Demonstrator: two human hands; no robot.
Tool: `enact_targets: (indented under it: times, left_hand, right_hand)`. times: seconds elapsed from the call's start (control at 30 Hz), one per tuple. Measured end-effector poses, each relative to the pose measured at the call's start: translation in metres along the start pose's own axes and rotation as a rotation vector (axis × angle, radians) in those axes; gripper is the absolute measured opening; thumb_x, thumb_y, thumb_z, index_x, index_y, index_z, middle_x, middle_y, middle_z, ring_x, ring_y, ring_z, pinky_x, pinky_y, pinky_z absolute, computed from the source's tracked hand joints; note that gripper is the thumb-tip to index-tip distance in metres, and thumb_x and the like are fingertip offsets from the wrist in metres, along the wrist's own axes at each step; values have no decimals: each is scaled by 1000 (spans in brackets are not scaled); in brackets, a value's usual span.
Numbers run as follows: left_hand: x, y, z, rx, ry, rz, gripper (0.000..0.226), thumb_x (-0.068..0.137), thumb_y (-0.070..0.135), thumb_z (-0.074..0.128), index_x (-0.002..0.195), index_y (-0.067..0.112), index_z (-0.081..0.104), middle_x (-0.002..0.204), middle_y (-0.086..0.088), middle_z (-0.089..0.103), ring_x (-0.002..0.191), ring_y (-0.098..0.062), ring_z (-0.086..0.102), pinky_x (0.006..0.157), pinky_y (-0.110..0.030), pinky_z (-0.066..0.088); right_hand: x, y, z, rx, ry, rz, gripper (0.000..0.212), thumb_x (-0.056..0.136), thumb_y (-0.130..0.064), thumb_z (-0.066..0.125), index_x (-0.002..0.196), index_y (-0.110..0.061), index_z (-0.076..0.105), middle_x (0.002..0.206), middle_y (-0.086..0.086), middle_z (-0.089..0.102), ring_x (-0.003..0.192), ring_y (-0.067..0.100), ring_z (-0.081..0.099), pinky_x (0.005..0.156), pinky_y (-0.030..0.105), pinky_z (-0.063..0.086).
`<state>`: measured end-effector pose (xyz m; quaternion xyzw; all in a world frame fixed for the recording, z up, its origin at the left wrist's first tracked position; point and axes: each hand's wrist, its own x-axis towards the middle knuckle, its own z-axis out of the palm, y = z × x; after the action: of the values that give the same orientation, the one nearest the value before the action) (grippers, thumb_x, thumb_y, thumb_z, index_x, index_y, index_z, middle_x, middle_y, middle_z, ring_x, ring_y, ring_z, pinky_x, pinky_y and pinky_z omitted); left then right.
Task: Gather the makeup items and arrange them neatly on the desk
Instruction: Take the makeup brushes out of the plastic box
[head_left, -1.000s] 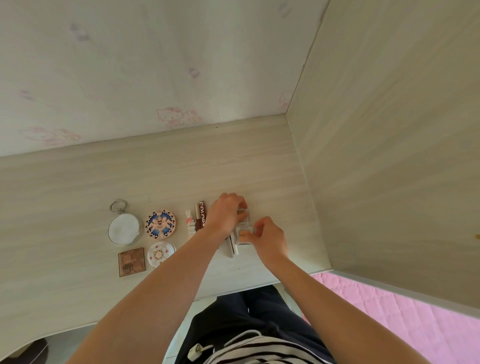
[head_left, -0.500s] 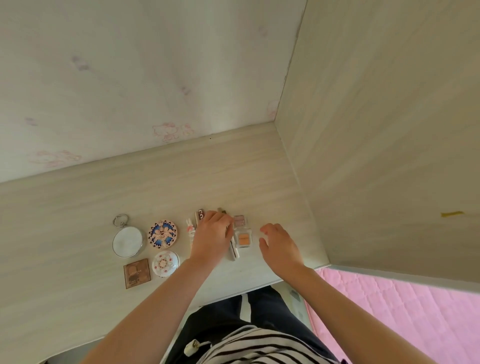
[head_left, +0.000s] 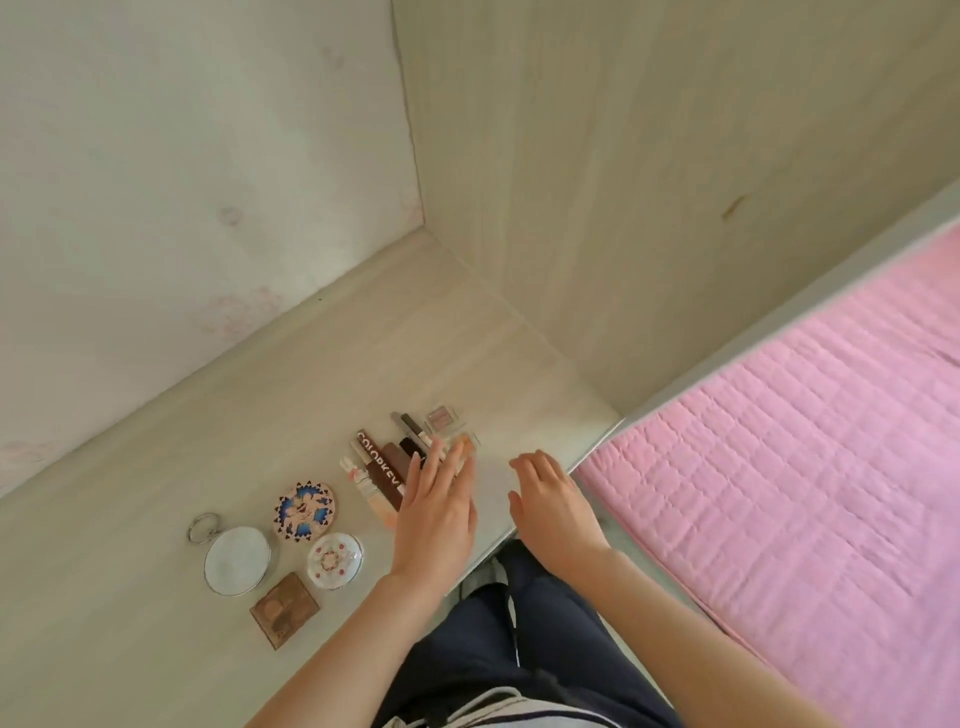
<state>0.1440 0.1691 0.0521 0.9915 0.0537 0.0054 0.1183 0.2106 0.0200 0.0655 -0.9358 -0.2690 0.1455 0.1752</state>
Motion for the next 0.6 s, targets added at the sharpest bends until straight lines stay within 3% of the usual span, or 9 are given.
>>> enact_targets:
  times: [0.13, 0.23, 0.47, 0.6]
  left_hand:
    - [-13, 12, 2, 65, -45, 165, 54, 88, 24, 60, 139, 10, 48, 150, -11, 39, 144, -32, 25, 115, -49, 26]
    - [-19, 29, 8, 87, -101, 289, 53, 95, 31, 40, 143, 11, 41, 153, -10, 34, 145, -33, 21, 115, -47, 20]
    - [-33, 98, 10, 72, -210, 500, 69, 83, 32, 69, 143, 12, 43, 152, -10, 37, 143, -33, 27, 111, -50, 28]
    - [-48, 153, 17, 52, -244, 653, 71, 83, 33, 69, 144, 12, 40, 153, -9, 35, 143, -32, 25, 112, -51, 28]
  right_hand:
    - [-41, 6, -1, -36, 22, 110, 43, 82, -16, 69, 121, -3, 59, 120, 11, 63, 121, 32, 55, 101, 41, 47]
    - [-72, 17, -1, -58, 37, 215, 52, 79, -16, 71, 127, -2, 55, 127, 12, 59, 126, 35, 50, 100, 46, 47]
    - [-157, 40, -8, -25, 30, 494, 64, 98, -27, 43, 152, -11, 13, 159, 6, 13, 147, 32, 1, 119, 47, 11]
    - [-215, 55, -9, 41, 109, 675, 63, 98, -26, 41, 152, -12, 12, 160, 5, 10, 147, 33, -2, 118, 48, 8]
